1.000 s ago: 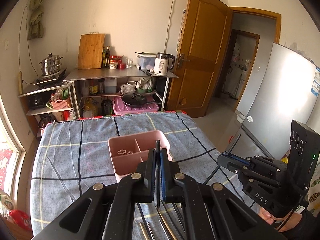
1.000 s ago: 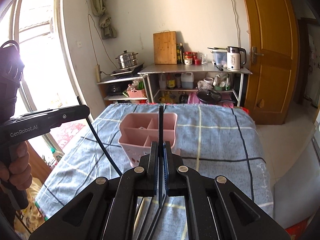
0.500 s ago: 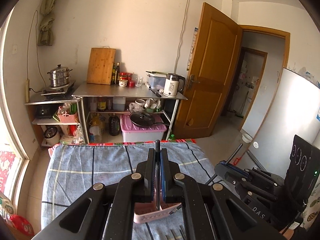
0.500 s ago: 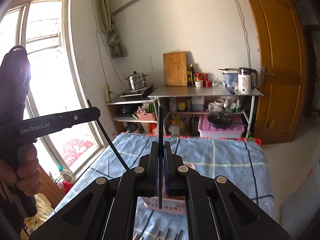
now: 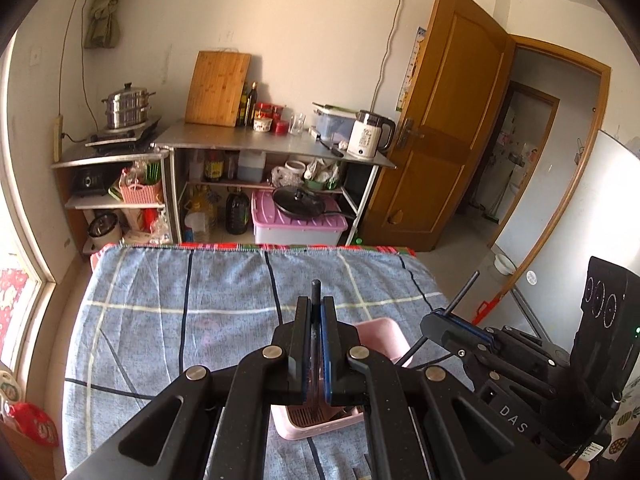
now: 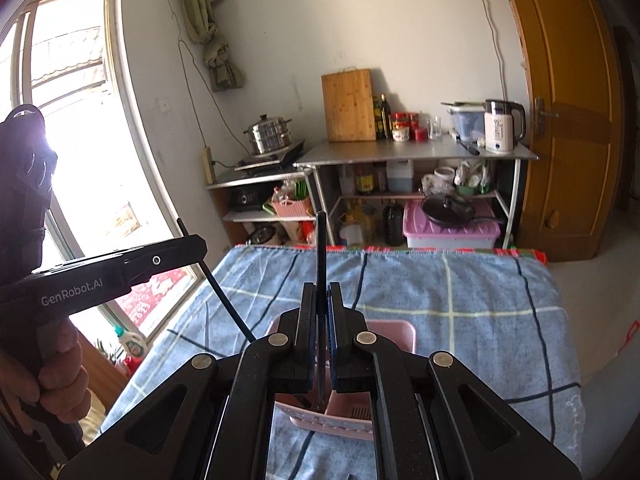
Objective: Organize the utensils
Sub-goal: 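Lift the held black chopsticks with both tools and carry them over the pink basket, then lower the chopsticks into the pink basket and open both tools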
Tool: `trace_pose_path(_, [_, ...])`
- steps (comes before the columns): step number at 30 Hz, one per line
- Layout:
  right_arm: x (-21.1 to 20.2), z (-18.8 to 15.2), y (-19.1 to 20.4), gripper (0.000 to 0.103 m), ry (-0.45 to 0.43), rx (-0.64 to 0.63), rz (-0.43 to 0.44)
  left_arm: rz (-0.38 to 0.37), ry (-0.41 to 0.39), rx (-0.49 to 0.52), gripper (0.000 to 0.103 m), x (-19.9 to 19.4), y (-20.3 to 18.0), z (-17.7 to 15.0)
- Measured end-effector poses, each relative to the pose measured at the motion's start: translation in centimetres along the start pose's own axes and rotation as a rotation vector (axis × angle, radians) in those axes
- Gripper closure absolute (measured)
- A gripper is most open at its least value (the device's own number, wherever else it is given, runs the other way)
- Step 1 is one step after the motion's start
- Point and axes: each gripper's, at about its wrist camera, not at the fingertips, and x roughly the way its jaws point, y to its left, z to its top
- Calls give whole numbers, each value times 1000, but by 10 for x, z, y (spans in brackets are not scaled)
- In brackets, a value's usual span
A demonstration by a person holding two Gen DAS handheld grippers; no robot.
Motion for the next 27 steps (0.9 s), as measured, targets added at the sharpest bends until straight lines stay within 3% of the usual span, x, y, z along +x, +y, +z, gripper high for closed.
trace_pose_path(12, [21, -8, -11, 98, 75, 18, 8, 40, 40, -40, 98, 23, 15, -17])
trace_pose_path(17, [9, -4, -11, 90, 51, 15, 6, 47, 8, -48, 97, 8, 15, -17])
trace_pose_path(23, [-15, -5, -11, 89, 18, 6, -3, 56, -51, -43, 95, -21, 13, -22])
trace_pose_path(27, [-32, -9, -13, 88, 0, 13, -9, 58, -75, -35, 84, -39, 8, -29])
